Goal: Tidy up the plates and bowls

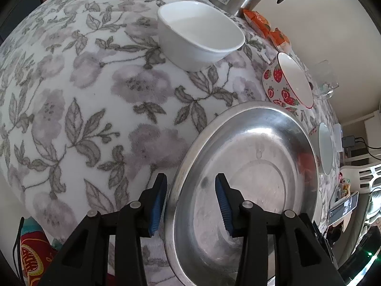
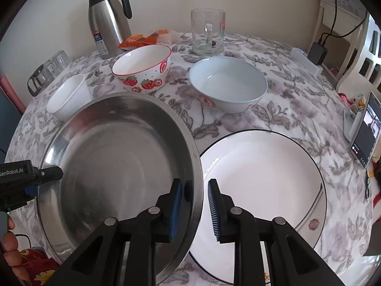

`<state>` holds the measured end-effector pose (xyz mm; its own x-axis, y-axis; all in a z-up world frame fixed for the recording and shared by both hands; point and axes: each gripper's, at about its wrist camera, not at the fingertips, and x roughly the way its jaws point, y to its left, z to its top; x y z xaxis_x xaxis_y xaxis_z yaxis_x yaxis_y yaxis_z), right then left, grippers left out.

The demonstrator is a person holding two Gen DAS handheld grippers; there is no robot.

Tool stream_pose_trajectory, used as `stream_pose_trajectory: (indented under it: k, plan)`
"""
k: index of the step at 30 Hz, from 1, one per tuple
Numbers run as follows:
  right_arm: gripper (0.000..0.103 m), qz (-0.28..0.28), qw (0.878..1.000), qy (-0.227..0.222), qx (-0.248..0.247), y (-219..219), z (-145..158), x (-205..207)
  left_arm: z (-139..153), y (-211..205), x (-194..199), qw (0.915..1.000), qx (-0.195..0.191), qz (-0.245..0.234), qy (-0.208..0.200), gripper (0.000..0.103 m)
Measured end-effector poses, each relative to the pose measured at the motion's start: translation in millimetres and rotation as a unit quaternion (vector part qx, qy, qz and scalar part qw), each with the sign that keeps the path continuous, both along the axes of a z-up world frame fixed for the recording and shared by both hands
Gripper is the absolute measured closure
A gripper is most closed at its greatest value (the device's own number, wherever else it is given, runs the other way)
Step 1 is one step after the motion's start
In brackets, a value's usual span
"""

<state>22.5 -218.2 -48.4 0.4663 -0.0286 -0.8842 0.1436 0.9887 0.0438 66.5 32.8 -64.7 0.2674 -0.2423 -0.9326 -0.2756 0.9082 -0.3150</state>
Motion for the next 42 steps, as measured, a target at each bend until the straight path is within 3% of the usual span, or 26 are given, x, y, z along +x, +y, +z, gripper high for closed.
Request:
stream_pose_trajectory:
  k: [2, 11, 12, 13, 15, 17, 21, 24, 33, 42]
  plan:
    - [0.075, -0.001, 1.0, -0.005, 0.001, 0, 3, -1, 4, 0, -1, 0.9999, 0.006, 0.0, -0.009, 0.053]
    - [0.072, -0.013, 0.999, -0.037, -0.001, -2, 19, -4, 20, 3, -2, 0.9978, 0.048, 0.011, -0.043, 0.047]
    - [0.069, -0.014, 0.999, -0.041, -0.001, -2, 20, -4, 22, 3, -3, 0.9971, 0.057, 0.012, -0.048, 0.046]
    - [0.058, -0.015, 0.999, -0.043, -0.001, -2, 21, -4, 24, 3, -3, 0.9964, 0.066, 0.011, -0.052, 0.044]
    - [0.045, -0.016, 0.999, -0.048, -0.003, -1, 24, -4, 26, 2, -3, 0.9952, 0.08, 0.009, -0.056, 0.041]
    - [0.044, -0.011, 0.999, -0.051, -0.006, 1, 25, -3, 27, 0, -3, 0.9941, 0.092, 0.005, -0.058, 0.038]
    - [0.033, 0.0, 0.999, -0.051, -0.013, 5, 24, -3, 27, -3, -2, 0.9927, 0.105, -0.004, -0.058, 0.034]
    - [0.028, 0.006, 0.999, -0.048, -0.012, 7, 22, -2, 26, -6, -2, 0.992, 0.113, -0.011, -0.057, 0.02]
    - [0.003, 0.011, 0.998, -0.051, -0.017, 9, 21, -1, 27, -13, -3, 0.9888, 0.131, -0.026, -0.066, 0.012]
    - [0.0, 0.001, 0.998, -0.055, -0.016, 5, 21, -1, 29, -19, -4, 0.9868, 0.138, -0.039, -0.074, 0.008]
